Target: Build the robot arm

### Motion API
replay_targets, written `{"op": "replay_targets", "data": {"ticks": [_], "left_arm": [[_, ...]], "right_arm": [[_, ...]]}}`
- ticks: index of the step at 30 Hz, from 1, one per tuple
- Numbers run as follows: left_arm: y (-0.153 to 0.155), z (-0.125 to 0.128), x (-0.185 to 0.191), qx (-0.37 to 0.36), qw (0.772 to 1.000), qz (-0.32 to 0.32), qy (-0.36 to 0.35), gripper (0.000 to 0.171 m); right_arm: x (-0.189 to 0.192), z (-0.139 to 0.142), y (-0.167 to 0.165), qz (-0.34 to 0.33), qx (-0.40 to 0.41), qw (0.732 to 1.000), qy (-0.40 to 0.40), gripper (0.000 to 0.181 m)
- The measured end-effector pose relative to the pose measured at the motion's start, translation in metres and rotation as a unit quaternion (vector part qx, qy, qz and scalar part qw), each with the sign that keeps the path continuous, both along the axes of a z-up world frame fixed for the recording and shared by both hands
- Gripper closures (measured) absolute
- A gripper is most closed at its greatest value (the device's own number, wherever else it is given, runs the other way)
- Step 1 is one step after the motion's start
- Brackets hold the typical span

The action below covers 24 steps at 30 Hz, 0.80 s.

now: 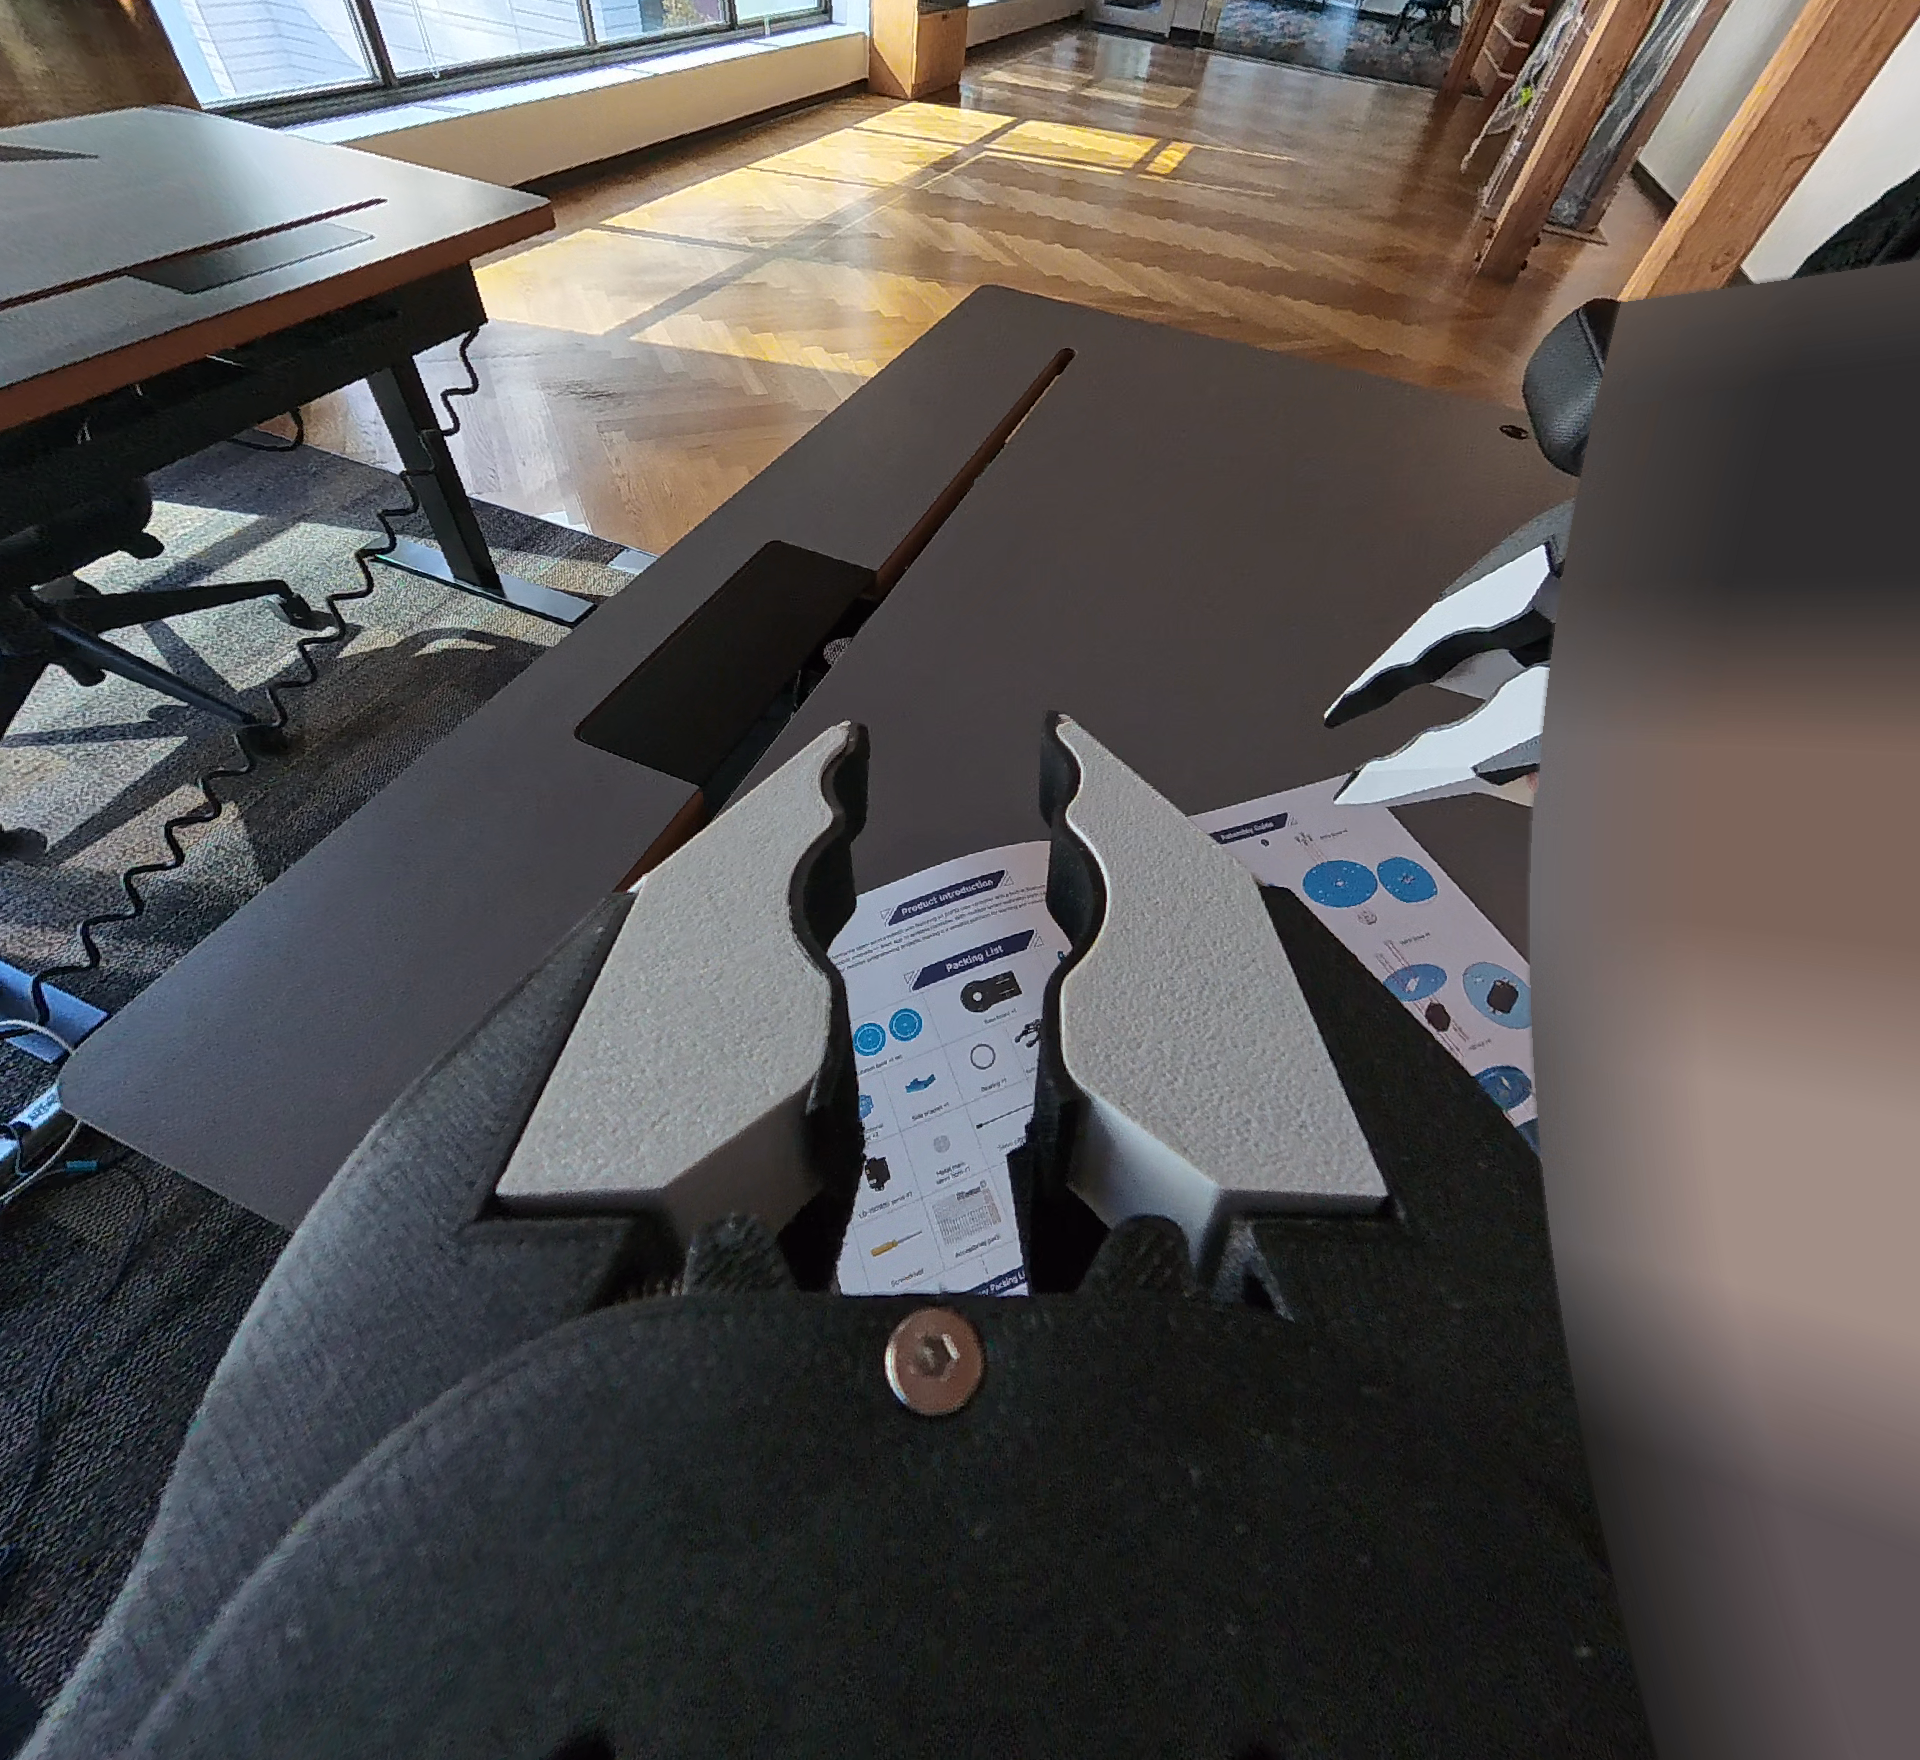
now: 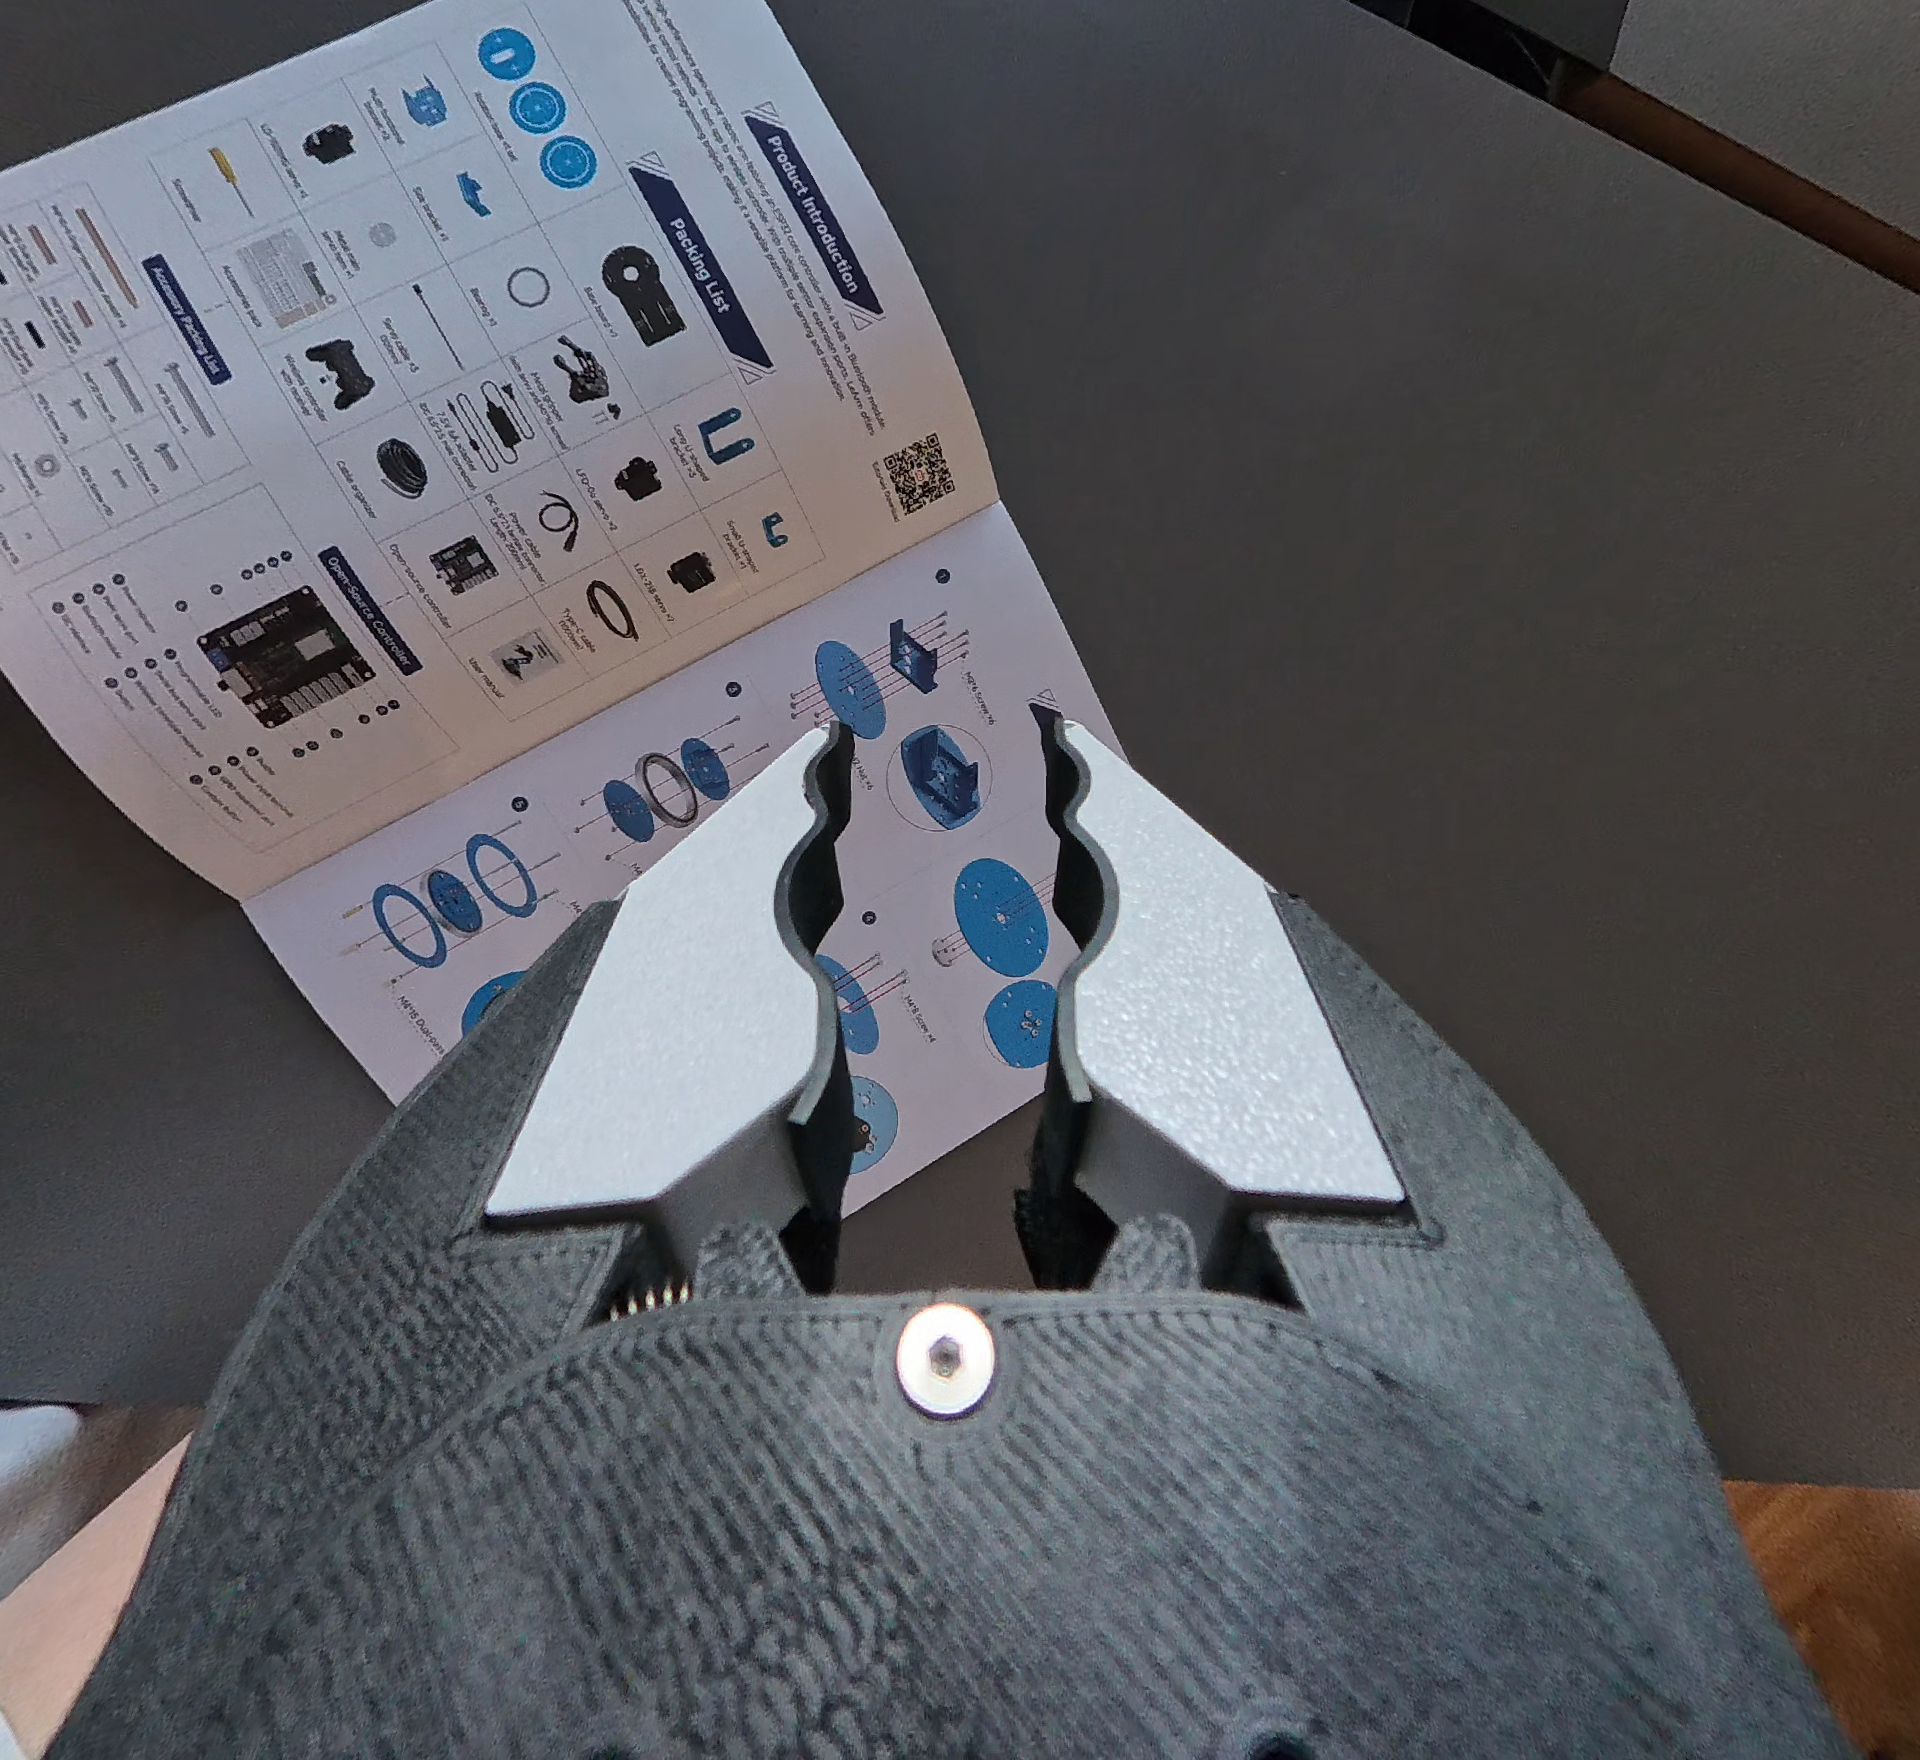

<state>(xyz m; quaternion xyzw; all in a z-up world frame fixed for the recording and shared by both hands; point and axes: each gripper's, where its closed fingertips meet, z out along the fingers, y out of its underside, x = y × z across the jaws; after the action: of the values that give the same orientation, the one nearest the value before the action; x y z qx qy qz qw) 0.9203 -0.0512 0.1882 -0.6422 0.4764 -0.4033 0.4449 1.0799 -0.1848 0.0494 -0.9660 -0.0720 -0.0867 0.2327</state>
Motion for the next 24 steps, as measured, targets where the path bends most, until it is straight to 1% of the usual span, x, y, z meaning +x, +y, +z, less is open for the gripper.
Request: {"op": "replay_targets", "data": {"ticks": [14,20,24], "left_arm": [[-0.005,0.003,0.002,0.006,1.000,-0.005,-0.004,0.140],[-0.014,0.002,0.009,0.019,1.000,-0.018,0.010,0.140],[-0.018,0.006,0.008,0.024,0.999,-0.020,0.002,0.140]], "right_arm": [[0.002,0.003,-0.004,-0.004,0.004,1.000,-0.005,0.144],[0.005,0.007,-0.007,-0.007,0.014,1.000,-0.003,0.144],[0.007,0.007,-0.007,-0.007,0.014,1.000,-0.002,0.144]]}}
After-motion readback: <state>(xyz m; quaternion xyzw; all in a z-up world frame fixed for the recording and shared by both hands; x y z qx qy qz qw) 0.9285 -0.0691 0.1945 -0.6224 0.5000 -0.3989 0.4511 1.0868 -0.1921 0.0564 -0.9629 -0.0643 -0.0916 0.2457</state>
